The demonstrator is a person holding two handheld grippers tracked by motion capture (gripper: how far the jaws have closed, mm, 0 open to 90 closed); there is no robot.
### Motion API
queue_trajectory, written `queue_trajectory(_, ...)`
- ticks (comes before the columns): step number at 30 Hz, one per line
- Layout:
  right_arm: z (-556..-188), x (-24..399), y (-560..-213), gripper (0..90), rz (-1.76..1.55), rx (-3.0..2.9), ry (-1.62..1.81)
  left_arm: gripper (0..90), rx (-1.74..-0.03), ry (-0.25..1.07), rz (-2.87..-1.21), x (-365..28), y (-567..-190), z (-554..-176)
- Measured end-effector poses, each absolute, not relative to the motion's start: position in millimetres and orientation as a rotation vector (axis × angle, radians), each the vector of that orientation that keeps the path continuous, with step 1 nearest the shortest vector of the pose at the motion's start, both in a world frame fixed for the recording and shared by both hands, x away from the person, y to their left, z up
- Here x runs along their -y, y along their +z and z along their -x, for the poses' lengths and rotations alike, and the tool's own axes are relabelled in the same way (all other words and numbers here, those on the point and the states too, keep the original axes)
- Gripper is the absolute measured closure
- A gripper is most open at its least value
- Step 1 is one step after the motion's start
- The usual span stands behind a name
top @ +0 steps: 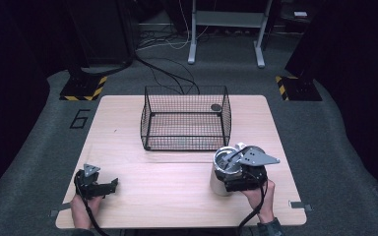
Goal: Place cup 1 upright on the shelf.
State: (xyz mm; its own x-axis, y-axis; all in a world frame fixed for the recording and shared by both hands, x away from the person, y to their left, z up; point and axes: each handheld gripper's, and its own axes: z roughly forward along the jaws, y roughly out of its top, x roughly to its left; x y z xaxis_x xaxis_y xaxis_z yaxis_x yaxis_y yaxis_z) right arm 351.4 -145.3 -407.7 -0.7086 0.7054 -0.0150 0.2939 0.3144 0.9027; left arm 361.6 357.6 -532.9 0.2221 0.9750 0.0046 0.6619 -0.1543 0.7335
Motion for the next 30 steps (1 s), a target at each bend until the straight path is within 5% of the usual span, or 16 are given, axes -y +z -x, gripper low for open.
queue_trajectory(30, -376.3, 121.1, -385.9, 3.3, -0.846, -2.199, 1.398, 1.8, -1.5, 0.658, -1.903, -358.0, -532.5, -361.6)
